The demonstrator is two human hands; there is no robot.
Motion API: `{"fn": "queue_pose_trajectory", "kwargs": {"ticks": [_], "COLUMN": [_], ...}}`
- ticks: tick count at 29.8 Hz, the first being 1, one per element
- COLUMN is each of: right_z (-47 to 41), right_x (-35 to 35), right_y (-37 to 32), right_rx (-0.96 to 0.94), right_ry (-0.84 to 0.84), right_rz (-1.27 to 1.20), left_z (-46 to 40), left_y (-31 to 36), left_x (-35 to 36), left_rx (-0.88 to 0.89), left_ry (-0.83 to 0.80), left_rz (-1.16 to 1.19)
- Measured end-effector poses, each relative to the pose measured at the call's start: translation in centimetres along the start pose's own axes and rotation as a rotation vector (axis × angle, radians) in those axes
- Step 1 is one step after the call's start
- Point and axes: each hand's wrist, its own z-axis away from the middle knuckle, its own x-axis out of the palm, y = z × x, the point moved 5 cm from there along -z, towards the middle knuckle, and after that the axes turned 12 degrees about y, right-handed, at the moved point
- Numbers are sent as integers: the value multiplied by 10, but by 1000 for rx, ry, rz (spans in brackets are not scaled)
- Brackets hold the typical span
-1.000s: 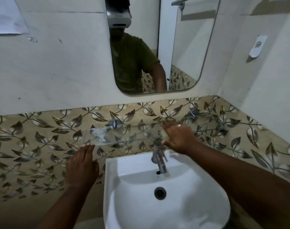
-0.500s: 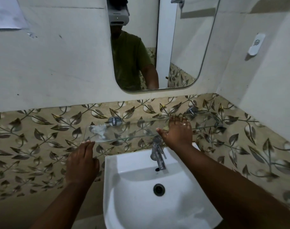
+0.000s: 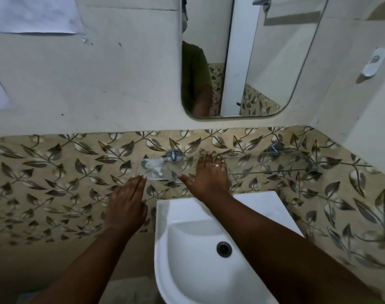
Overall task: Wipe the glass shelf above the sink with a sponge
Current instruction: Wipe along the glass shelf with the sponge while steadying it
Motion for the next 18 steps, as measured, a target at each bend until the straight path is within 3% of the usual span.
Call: {"fn": "queue_pose_trajectory", "kwargs": {"ticks": [11, 18], "right_z": [9, 3], "right_x": [9, 12], "right_y": [-114, -146], "right_rx": [-153, -209], "right_ry": [-23, -85], "right_rz": [-86, -71], "left_z": [19, 30], "left_y": [-32, -57], "left_x": [-6, -8], "left_rx": [-89, -199], "left_ry": [-20, -32], "left_rz": [18, -32]}}
